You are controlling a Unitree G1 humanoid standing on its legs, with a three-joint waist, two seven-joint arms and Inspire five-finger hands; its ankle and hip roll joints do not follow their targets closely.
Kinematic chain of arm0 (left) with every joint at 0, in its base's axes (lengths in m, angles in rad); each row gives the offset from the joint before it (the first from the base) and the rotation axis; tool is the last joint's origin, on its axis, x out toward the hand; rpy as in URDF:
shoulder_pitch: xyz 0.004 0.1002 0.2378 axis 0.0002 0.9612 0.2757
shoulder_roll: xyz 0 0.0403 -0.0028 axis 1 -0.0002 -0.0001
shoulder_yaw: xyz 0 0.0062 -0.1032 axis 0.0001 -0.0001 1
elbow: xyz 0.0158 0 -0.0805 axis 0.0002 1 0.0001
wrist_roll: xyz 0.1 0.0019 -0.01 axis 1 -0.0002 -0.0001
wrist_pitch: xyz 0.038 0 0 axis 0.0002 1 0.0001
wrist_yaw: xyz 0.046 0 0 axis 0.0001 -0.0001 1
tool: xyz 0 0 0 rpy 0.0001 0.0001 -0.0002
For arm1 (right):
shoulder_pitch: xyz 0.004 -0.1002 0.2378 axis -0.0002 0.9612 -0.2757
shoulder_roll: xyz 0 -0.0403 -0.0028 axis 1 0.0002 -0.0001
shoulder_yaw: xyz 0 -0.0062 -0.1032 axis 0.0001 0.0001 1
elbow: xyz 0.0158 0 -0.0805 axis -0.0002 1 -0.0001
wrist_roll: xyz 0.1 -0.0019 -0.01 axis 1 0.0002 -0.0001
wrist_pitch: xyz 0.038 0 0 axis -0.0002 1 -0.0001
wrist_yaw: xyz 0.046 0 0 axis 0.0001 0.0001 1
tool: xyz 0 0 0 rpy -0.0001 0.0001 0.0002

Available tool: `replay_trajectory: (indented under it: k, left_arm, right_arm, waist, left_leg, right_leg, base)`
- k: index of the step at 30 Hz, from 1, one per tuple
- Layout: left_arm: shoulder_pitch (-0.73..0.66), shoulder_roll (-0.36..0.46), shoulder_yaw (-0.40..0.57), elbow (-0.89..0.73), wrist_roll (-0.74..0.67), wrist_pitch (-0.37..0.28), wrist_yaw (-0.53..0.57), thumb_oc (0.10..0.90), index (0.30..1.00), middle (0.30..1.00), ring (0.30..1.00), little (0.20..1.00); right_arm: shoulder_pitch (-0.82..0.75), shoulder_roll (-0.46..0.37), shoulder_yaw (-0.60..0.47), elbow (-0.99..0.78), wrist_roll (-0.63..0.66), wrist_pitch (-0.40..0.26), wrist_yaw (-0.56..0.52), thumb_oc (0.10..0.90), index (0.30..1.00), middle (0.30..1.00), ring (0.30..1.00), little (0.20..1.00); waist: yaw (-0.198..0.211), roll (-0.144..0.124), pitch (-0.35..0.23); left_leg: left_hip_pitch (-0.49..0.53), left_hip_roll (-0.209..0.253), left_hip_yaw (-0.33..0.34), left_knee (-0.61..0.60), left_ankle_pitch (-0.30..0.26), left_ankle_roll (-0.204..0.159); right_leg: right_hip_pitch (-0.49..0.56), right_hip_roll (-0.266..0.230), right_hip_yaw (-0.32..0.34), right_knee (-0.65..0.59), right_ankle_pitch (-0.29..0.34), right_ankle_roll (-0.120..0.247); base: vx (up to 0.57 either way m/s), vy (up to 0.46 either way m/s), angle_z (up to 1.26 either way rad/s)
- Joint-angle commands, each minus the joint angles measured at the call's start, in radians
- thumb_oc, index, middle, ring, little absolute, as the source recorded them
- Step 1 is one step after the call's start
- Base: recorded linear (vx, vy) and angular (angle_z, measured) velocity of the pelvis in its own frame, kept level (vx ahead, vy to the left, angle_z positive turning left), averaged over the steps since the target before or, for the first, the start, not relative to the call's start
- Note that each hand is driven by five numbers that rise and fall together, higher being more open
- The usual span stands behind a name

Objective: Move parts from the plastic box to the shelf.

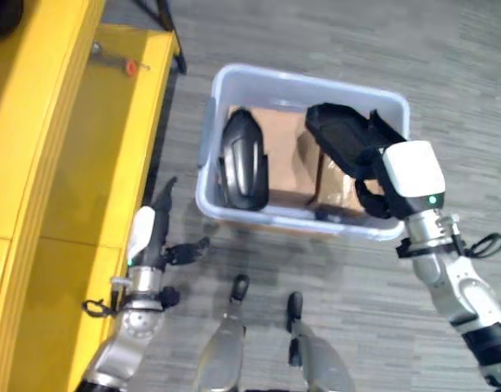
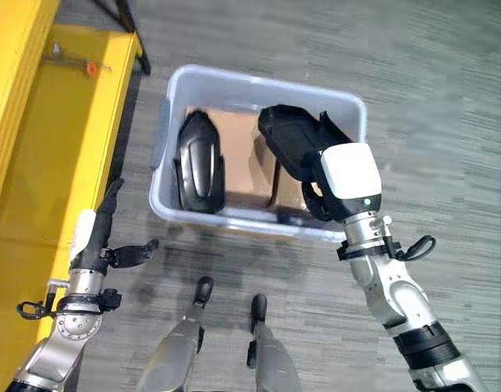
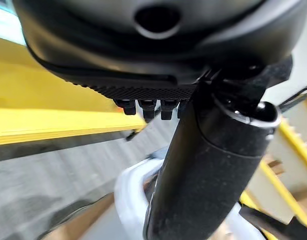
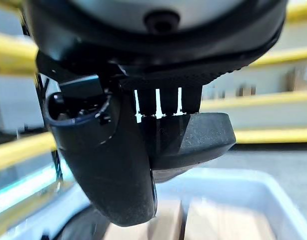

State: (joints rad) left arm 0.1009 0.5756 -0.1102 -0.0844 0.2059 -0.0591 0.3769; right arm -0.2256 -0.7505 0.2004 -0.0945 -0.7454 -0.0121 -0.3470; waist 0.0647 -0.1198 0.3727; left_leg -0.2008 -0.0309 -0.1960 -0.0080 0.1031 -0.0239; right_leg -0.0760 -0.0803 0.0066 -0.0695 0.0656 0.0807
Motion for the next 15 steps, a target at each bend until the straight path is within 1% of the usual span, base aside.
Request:
replay_trajectory:
  k: [1, 2, 4, 6, 8, 11, 15]
  left_arm:
    - [0.03, 0.008, 0.013, -0.022, 0.034, -0.068, -0.013, 0.9, 1.0, 1.0, 1.0, 1.0]
    - [0.033, 0.008, 0.013, -0.023, 0.034, -0.068, -0.013, 0.9, 1.0, 1.0, 1.0, 1.0]
    - [0.052, 0.004, 0.018, -0.022, 0.037, -0.07, -0.025, 0.9, 1.0, 1.0, 1.0, 1.0]
    - [0.083, -0.006, 0.021, -0.011, 0.042, -0.074, -0.043, 0.9, 1.0, 1.0, 1.0, 1.0]
    - [0.099, -0.017, 0.014, 0.003, 0.045, -0.076, -0.048, 0.9, 1.0, 1.0, 1.0, 1.0]
    - [0.101, -0.025, 0.005, 0.01, 0.048, -0.081, -0.053, 0.9, 1.0, 1.0, 1.0, 1.0]
    - [0.104, -0.039, -0.01, 0.02, 0.052, -0.083, -0.058, 0.9, 1.0, 1.0, 1.0, 1.0]
  right_arm:
    - [-0.029, -0.034, -0.053, -0.051, -0.02, -0.044, -0.06, 0.4, 0.3, 0.3, 0.3, 0.3]
    - [-0.024, -0.034, -0.055, -0.055, -0.02, -0.044, -0.058, 0.4, 0.3, 0.3, 0.3, 0.3]
    - [0.016, -0.031, -0.071, -0.079, -0.02, -0.061, -0.044, 0.4, 0.3, 0.3, 0.3, 0.3]
    - [0.077, -0.02, -0.081, -0.11, -0.017, -0.088, -0.024, 0.4, 0.3, 0.3, 0.3, 0.3]
    - [0.095, -0.007, -0.069, -0.126, -0.016, -0.101, -0.019, 0.4, 0.3, 0.3, 0.3, 0.3]
    - [0.093, 0.0, -0.052, -0.136, -0.01, -0.109, -0.016, 0.4, 0.3, 0.3, 0.3, 0.3]
    - [0.081, 0.003, -0.031, -0.146, -0.002, -0.117, -0.015, 0.4, 0.3, 0.3, 0.3, 0.3]
  waist:
    - [-0.027, 0.003, -0.227]
    - [-0.025, 0.003, -0.228]
    - [-0.033, 0.008, -0.254]
    - [-0.052, 0.017, -0.297]
    - [-0.065, 0.027, -0.328]
    - [-0.073, 0.034, -0.347]
    - [-0.087, 0.044, -0.372]
  left_leg:
    - [0.043, 0.008, 0.043, -0.035, -0.066, 0.046]
    - [0.046, 0.009, 0.043, -0.037, -0.066, 0.046]
    - [0.069, 0.011, 0.052, -0.043, -0.071, 0.047]
    - [0.111, 0.023, 0.075, -0.054, -0.079, 0.044]
    - [0.145, 0.037, 0.1, -0.056, -0.087, 0.041]
    - [0.168, 0.05, 0.118, -0.059, -0.09, 0.036]
    - [0.191, 0.073, 0.129, -0.055, -0.092, 0.025]
  right_leg:
    - [-0.065, 0.001, 0.072, 0.072, -0.037, 0.036]
    - [-0.063, 0.001, 0.072, 0.071, -0.037, 0.036]
    - [-0.046, 0.005, 0.086, 0.066, -0.037, 0.037]
    - [-0.023, 0.013, 0.111, 0.064, -0.039, 0.039]
    - [-0.004, 0.025, 0.137, 0.066, -0.043, 0.038]
    - [0.009, 0.037, 0.157, 0.067, -0.05, 0.034]
    - [0.026, 0.053, 0.166, 0.079, -0.064, 0.023]
  base:
    - [0.06, -0.009, -0.19]
    - [0.06, -0.005, -0.18]
    - [0.06, -0.004, -0.21]
    - [0.06, -0.044, -0.31]
    - [0.02, -0.077, -0.52]
    - [0.0, -0.074, -0.41]
    - [0.0, -0.088, -0.15]
